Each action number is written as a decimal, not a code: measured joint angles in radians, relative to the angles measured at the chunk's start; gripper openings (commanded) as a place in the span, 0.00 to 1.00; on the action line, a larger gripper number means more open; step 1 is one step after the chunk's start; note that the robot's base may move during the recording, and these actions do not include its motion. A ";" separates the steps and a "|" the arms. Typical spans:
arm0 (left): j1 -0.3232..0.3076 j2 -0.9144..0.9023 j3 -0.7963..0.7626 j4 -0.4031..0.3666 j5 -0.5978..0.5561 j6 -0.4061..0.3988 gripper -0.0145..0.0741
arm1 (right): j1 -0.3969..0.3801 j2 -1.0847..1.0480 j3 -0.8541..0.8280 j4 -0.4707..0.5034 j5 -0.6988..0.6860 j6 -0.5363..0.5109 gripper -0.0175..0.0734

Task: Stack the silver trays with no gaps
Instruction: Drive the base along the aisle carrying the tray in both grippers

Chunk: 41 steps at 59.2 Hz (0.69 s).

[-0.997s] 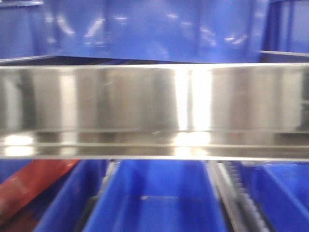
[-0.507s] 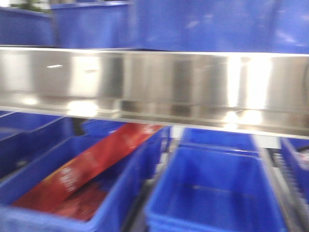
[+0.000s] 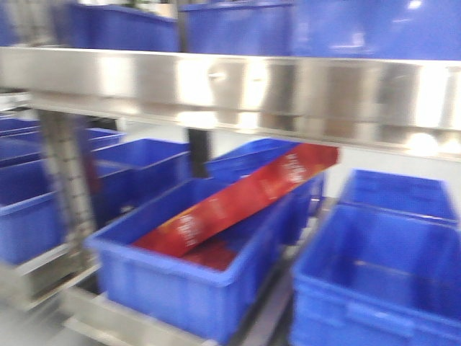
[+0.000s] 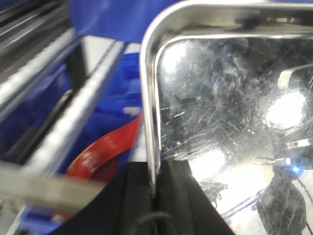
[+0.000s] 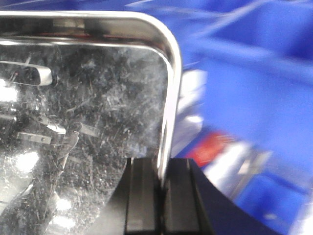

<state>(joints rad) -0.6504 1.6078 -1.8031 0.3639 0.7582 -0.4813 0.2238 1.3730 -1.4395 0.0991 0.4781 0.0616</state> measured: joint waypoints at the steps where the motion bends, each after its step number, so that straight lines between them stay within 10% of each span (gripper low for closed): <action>1: 0.000 0.000 0.000 0.000 0.000 0.000 0.14 | 0.000 0.000 0.000 0.000 0.000 0.000 0.10; 41: 0.000 0.000 0.000 0.000 0.000 0.000 0.14 | 0.000 0.000 0.000 0.000 0.000 0.000 0.10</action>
<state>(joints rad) -0.6504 1.6078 -1.8031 0.3639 0.7582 -0.4813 0.2238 1.3730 -1.4395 0.0991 0.4781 0.0617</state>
